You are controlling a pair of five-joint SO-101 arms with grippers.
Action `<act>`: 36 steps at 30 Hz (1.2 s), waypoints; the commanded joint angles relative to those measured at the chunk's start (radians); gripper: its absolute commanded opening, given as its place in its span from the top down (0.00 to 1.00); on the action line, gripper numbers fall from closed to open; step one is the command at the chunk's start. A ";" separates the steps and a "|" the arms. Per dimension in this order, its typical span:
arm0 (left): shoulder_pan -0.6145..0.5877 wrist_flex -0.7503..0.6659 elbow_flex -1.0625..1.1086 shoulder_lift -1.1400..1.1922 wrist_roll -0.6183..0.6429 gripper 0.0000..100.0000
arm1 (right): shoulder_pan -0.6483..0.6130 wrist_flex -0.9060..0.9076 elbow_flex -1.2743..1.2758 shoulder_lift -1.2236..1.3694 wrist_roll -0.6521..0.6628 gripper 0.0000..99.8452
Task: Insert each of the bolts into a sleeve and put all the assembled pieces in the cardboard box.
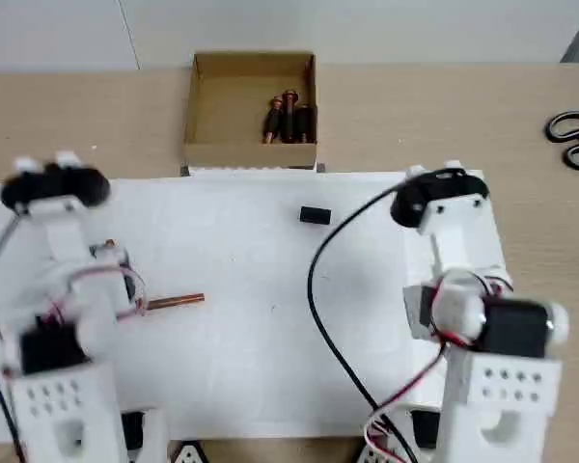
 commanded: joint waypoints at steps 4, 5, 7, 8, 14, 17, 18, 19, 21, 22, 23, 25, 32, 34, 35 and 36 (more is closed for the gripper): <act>-0.011 0.216 -0.460 0.416 0.008 0.99 | 0.090 -0.030 0.037 -0.062 -0.011 1.00; -0.012 0.242 -0.504 0.465 0.028 0.99 | 0.111 -0.033 0.038 -0.068 -0.011 1.00; -0.014 0.290 -0.581 0.557 0.058 0.99 | 0.154 -0.031 0.040 -0.068 -0.011 1.00; -0.015 0.313 -0.616 0.601 0.064 0.99 | 0.177 -0.030 0.040 -0.068 -0.011 1.00; -0.015 0.331 -0.679 0.824 0.069 0.99 | 0.292 -0.028 0.040 -0.070 -0.011 1.00; -0.015 0.330 -0.694 0.908 0.054 0.99 | 0.302 -0.028 0.041 -0.070 -0.011 1.00; -0.015 0.336 -0.704 0.937 0.029 0.99 | 0.298 -0.030 0.043 -0.070 -0.011 1.00; -0.015 0.348 -0.710 0.962 0.006 0.99 | 0.298 -0.030 0.043 -0.070 -0.011 0.99; -0.017 0.376 -0.742 1.019 -0.020 0.99 | 0.297 -0.033 0.044 -0.070 -0.008 0.99; -0.026 0.384 -0.763 1.043 -0.021 0.99 | 0.298 -0.033 0.044 -0.068 -0.006 0.99; -0.037 0.385 -0.785 1.066 -0.021 0.99 | 0.298 -0.033 0.044 -0.068 -0.011 0.99; -0.055 0.390 -0.829 1.109 -0.021 0.98 | 0.298 -0.031 0.044 -0.068 -0.011 1.00; -0.115 0.445 -0.860 1.169 -0.021 0.92 | 0.297 -0.033 0.044 -0.068 -0.003 0.99; -0.114 0.446 -0.855 1.178 -0.021 0.91 | 0.297 -0.031 0.044 -0.068 -0.003 0.99; -0.109 0.445 -0.845 1.178 -0.023 0.91 | 0.297 -0.033 0.044 -0.068 -0.003 0.99; -0.100 0.443 -0.837 1.178 -0.023 0.91 | 0.297 -0.035 0.044 -0.068 -0.003 0.99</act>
